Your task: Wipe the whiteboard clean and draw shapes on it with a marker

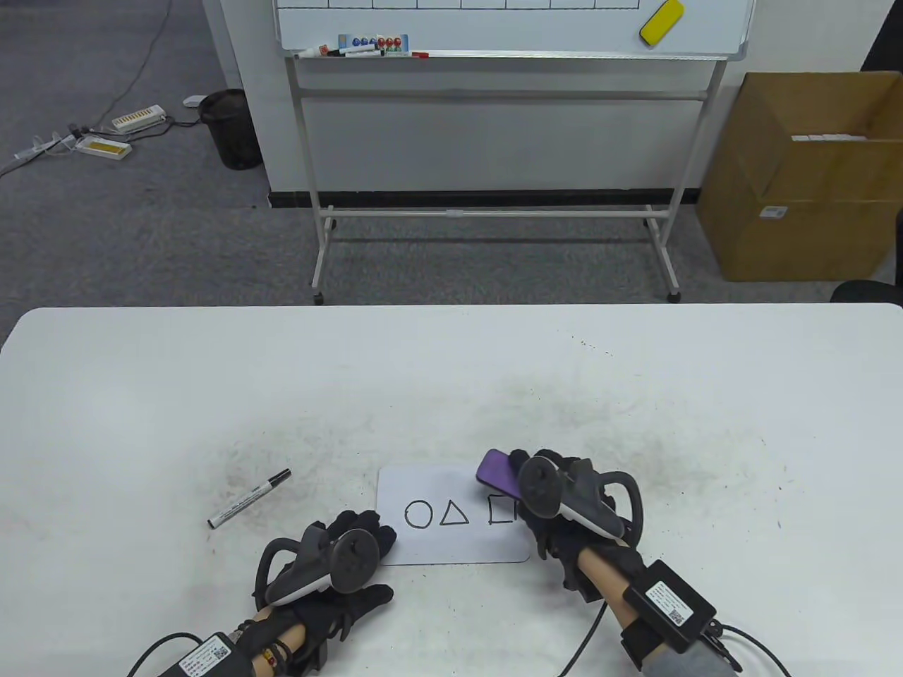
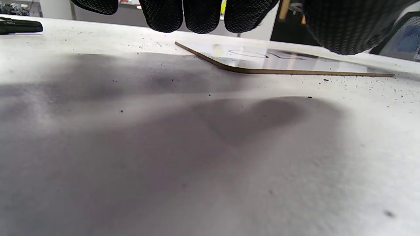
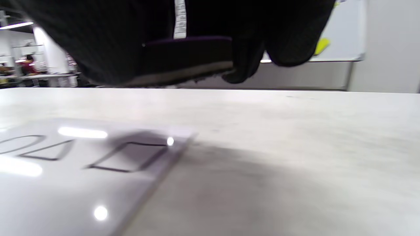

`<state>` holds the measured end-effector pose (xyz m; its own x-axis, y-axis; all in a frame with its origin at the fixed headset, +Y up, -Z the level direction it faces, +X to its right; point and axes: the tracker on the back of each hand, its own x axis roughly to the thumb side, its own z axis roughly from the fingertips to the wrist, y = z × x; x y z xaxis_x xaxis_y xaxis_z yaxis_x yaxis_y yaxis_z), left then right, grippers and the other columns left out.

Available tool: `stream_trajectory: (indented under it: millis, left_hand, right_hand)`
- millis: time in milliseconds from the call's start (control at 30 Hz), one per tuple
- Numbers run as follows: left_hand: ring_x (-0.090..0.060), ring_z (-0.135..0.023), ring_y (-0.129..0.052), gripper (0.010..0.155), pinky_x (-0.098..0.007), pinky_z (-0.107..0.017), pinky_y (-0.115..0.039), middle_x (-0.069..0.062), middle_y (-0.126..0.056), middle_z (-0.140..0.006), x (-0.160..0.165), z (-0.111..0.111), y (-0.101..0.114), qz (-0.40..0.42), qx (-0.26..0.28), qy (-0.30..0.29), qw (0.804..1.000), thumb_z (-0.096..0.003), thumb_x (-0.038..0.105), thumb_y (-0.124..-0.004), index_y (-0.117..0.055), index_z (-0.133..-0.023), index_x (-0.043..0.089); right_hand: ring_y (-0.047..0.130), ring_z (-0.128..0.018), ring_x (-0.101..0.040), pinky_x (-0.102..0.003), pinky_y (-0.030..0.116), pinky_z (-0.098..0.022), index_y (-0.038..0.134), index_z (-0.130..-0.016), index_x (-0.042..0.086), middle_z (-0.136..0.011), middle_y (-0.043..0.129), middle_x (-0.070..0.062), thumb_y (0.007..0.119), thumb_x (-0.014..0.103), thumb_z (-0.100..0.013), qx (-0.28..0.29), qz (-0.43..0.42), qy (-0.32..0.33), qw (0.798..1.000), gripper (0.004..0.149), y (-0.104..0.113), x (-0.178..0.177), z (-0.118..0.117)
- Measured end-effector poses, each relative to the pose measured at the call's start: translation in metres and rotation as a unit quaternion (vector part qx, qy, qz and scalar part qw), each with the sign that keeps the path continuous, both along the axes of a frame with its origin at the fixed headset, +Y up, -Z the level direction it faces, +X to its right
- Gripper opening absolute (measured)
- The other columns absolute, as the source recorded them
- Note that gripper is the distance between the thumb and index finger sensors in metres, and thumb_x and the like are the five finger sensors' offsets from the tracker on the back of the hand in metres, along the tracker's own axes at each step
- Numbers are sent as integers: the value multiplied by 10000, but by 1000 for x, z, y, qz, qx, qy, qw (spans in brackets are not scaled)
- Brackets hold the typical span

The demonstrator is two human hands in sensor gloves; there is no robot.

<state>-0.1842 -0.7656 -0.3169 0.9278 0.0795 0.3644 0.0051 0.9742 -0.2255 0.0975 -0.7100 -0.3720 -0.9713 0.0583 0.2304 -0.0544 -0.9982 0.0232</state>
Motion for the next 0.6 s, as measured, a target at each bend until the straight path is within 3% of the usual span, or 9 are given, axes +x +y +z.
stream_trajectory:
  millis: [333, 600]
  left_hand:
    - [-259, -1143, -491, 743, -672, -779, -459, 71, -496, -1193, 4, 1, -4, -12, -23, -18, 1000, -343, 599, -721, -580, -1029, 350]
    - [-264, -1144, -424, 694, -662, -779, -425, 84, -416, -1198, 4, -1, -7, -21, -52, -12, 998, -382, 548, -673, -536, -1038, 365]
  right_hand:
    - [831, -917, -326, -516, 723, -643, 612, -1004, 384, -1047, 690, -70, 869, 446, -354, -32, 59, 113, 991, 702, -17, -82, 0]
    - [834, -909, -347, -527, 721, -637, 663, -922, 455, -1039, 699, -102, 877, 405, -356, -30, 111, 139, 984, 607, -23, -110, 0]
